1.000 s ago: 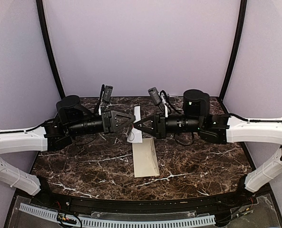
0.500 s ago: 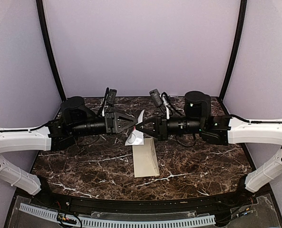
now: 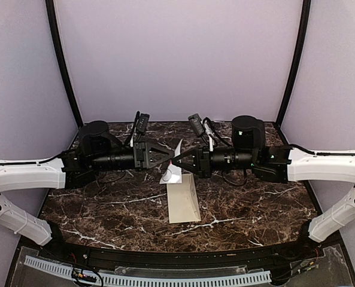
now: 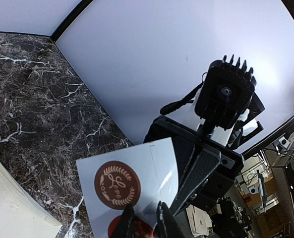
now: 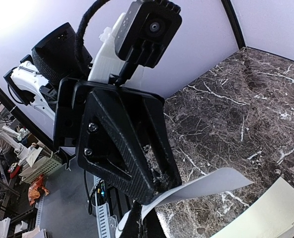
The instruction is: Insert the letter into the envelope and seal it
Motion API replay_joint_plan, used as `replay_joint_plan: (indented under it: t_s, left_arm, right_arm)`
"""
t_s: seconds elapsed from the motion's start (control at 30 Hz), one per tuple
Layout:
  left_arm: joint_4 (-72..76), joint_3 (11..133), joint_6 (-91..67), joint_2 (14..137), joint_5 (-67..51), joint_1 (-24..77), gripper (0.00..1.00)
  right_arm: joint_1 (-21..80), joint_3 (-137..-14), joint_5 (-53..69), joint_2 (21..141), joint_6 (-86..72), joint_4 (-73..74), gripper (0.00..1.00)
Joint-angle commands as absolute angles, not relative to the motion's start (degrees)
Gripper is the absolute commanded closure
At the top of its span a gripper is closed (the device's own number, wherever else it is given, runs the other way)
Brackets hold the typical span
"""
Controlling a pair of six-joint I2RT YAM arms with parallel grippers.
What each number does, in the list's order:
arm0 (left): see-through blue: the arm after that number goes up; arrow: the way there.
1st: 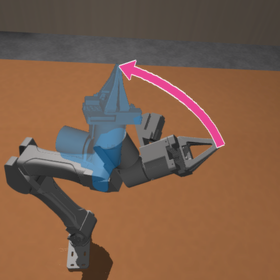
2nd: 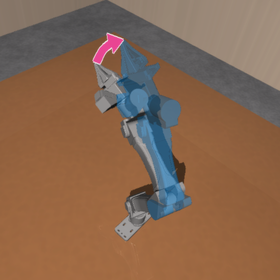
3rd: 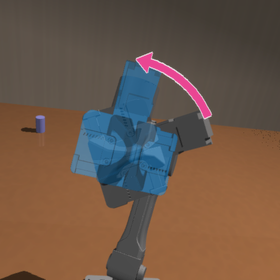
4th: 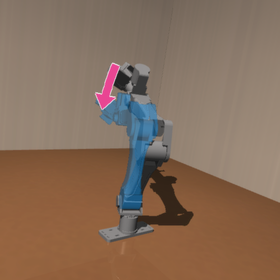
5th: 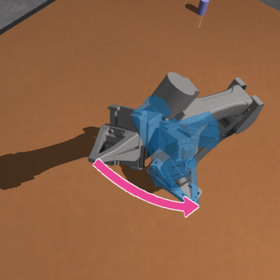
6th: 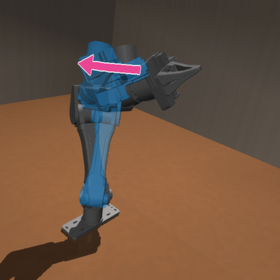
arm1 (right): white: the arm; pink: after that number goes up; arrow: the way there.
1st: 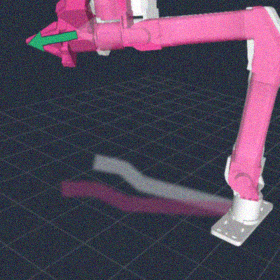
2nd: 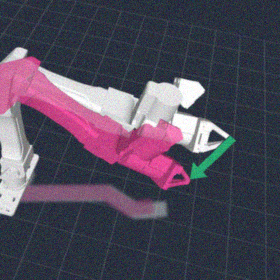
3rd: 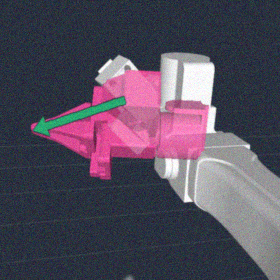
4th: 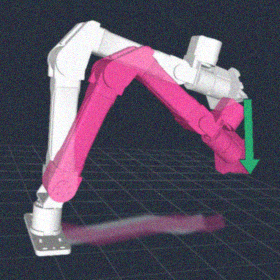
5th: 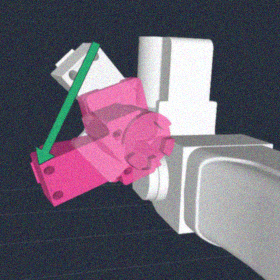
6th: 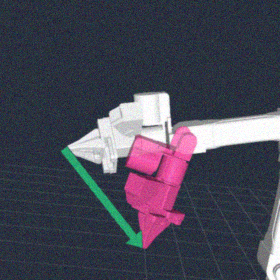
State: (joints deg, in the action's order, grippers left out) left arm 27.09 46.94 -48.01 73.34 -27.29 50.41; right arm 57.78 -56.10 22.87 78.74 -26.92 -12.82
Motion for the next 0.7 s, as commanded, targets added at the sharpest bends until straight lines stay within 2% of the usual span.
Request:
replay_joint_plan:
  t_s: [0.0, 0.17, 0.27, 0.43, 0.67]
  left_arm:
    - [23.23, 48.26, -46.92, 72.98, -29.01, 50.8, 0.82]
    - [22.61, 48.04, -46.59, 72.24, -28.27, 50.8, 0.75]
    - [22.78, 48.07, -46.82, 72.48, -28.73, 50.8, 0.74]
    - [22.59, 48.25, -47.09, 73.13, -29.35, 50.8, 0.86]
    - [21.37, 48.17, -47.12, 73.29, -29.33, 50.8, 0.97]
  right_arm:
    - [58.2, -56.54, 19.9, 76.67, -26.08, -16.08, 1.0]
    - [58.24, -56.39, 19.25, 76.37, -26.21, -16.17, 1.0]
    - [58.25, -56.6, 19.66, 76.54, -26.21, -16.22, 1.0]
    - [58.26, -56.38, 19.09, 76.31, -26.19, -16.48, 1.0]
    - [58.24, -56.06, 18.05, 75.57, -26.19, -16.61, 1.0]
